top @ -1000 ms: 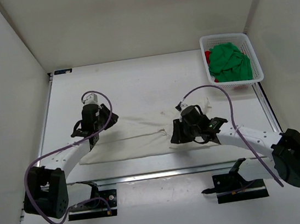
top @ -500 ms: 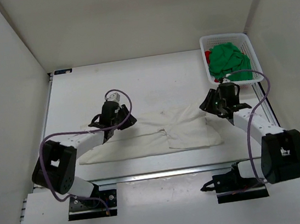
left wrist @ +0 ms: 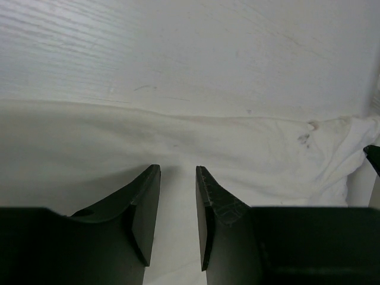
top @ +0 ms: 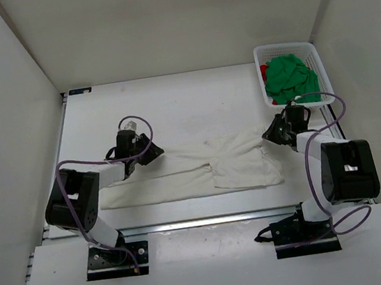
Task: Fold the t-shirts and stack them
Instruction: Fold the other side of the tshirt into a rectangle, then rotate the tshirt 90 degrees
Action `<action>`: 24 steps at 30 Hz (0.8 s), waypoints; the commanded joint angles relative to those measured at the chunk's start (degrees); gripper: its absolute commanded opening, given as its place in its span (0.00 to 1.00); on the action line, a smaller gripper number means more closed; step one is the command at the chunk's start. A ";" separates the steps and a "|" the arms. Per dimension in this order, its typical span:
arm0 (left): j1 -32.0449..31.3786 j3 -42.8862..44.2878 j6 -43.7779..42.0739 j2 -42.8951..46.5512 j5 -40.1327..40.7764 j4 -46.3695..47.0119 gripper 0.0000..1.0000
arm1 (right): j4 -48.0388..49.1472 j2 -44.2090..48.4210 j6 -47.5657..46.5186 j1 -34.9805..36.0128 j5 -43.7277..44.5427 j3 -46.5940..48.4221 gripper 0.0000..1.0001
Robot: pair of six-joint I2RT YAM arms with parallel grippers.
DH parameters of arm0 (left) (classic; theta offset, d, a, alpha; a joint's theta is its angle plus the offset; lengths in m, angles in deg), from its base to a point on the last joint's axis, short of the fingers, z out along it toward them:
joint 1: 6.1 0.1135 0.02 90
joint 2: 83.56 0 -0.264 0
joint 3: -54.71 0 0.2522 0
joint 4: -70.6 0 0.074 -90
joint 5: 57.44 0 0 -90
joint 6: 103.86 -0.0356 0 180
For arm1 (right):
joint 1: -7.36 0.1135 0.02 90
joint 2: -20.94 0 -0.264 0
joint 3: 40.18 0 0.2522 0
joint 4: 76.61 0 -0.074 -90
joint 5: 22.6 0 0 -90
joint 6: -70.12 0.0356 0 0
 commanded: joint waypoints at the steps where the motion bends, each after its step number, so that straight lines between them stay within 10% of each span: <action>1: 1.92 -1.70 1.73 -0.58 -3.30 3.28 0.41 | 6.82 -1.41 0.56 -0.05 -0.87 2.04 0.01; 8: 7.71 -5.56 3.83 -0.14 -4.01 5.56 0.41 | 6.47 -5.71 0.56 -2.94 0.02 5.11 0.00; 18: 6.07 -4.87 3.49 7.67 -2.61 2.77 0.42 | -1.78 3.39 -0.05 2.14 5.72 5.56 0.39; 24: -0.54 -1.09 -1.70 13.92 -1.54 -3.22 0.44 | -4.25 12.91 0.56 14.35 10.20 -1.48 0.13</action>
